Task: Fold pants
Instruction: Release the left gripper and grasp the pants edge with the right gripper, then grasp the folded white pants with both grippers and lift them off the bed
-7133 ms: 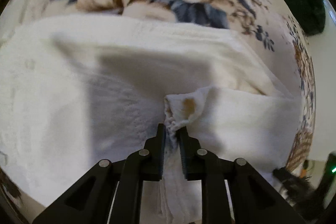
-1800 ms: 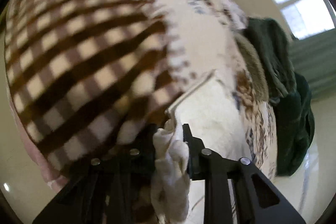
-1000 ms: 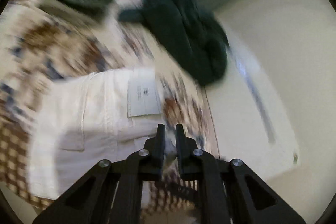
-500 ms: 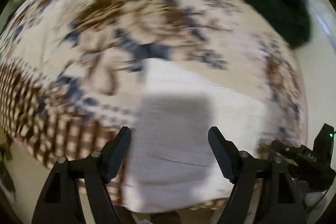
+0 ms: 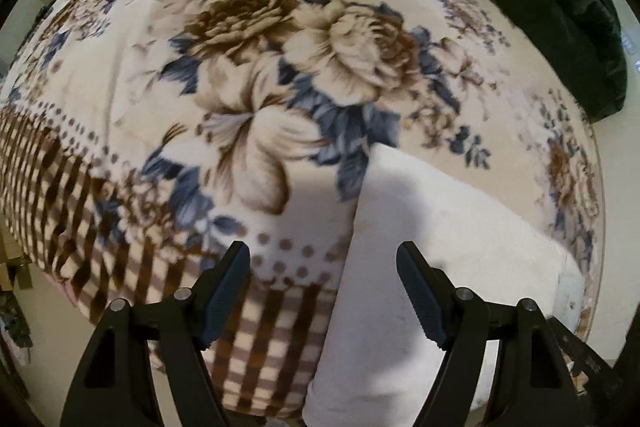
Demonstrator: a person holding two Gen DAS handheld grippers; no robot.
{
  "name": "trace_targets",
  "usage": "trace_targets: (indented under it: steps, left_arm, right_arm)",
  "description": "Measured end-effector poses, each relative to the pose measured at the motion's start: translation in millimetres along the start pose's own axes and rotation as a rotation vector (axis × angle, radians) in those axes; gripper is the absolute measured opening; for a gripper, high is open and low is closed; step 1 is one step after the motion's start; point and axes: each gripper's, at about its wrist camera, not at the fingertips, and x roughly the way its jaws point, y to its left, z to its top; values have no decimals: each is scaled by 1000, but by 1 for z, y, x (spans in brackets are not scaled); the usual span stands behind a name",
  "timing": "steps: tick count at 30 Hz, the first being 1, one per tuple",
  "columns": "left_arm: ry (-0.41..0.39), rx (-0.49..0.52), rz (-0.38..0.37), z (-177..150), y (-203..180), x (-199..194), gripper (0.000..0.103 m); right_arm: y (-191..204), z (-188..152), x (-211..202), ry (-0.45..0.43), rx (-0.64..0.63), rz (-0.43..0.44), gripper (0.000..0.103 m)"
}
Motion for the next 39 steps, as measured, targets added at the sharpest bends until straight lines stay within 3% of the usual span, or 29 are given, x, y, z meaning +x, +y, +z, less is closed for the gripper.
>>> trace_targets:
  steps: [2,5,7,8,9,10,12,13,14,15,17,18,19,20,21,24,26,27,28,29,31,34,36,39]
  left_arm:
    - [10,-4,-34,5,-5,4,74]
    - [48,-11,-106,12,-20,16,74]
    - [82,-7,-155,15,-32,27,74]
    - [110,2,-192,18,-42,39,74]
    - [125,8,-201,19,-48,46,74]
    - [150,14,-213,20,-55,58,74]
    - [215,21,-228,21,-67,89,74]
    - [241,14,-240,21,-69,104,68]
    - [249,0,-269,21,-69,116,55]
    - [229,-1,-266,22,-67,122,48]
    - [204,-14,-292,22,-58,124,35]
    - [204,-35,-316,24,-50,125,32]
    - [203,-48,-324,24,-45,125,30]
    - [200,-62,-338,26,-38,125,30]
    - [200,-67,-351,28,-34,127,30]
    - [214,-52,-351,31,-36,122,33]
    - [229,-33,-329,30,-40,111,42]
    - [232,-29,-316,28,-40,101,47]
    - [227,-30,-319,25,-38,93,58]
    - [220,-34,-347,18,-37,81,63]
    - [215,-35,-371,-1,-35,63,63]
    - [226,-16,-330,-32,-35,55,63]
    - [267,-16,-310,-57,-35,63,63]
    - [295,-21,-307,-87,-30,79,63]
  right_arm:
    - [-21,-1,-20,-20,41,-15,11]
    - [-50,0,-37,-49,45,-132,11]
    - [-79,1,-26,43,84,-107,12]
    - [-96,2,-7,139,140,-16,13]
    - [-108,1,2,182,189,17,22]
    - [-118,0,9,204,229,25,40]
    - [-136,-3,12,196,313,58,49]
    - [-143,-5,13,187,351,98,52]
    - [-148,-7,16,193,382,125,55]
    - [-153,-10,23,216,414,159,63]
    - [-157,-17,38,263,431,221,63]
    - [-157,-22,44,268,427,216,58]
    - [-158,-23,43,245,417,196,40]
    - [-158,-23,43,224,406,158,34]
    - [-161,-21,44,226,411,102,21]
    - [-165,-17,43,226,434,95,18]
    - [-162,-19,37,236,438,158,20]
    - [-164,-21,34,237,439,170,31]
    - [-164,-26,28,226,441,178,48]
    - [-162,-30,19,210,444,191,52]
    - [-159,-43,8,194,468,217,55]
    - [-159,-73,3,186,583,236,55]
    - [-153,-91,18,219,671,358,55]
    - [-146,-111,35,236,759,445,55]
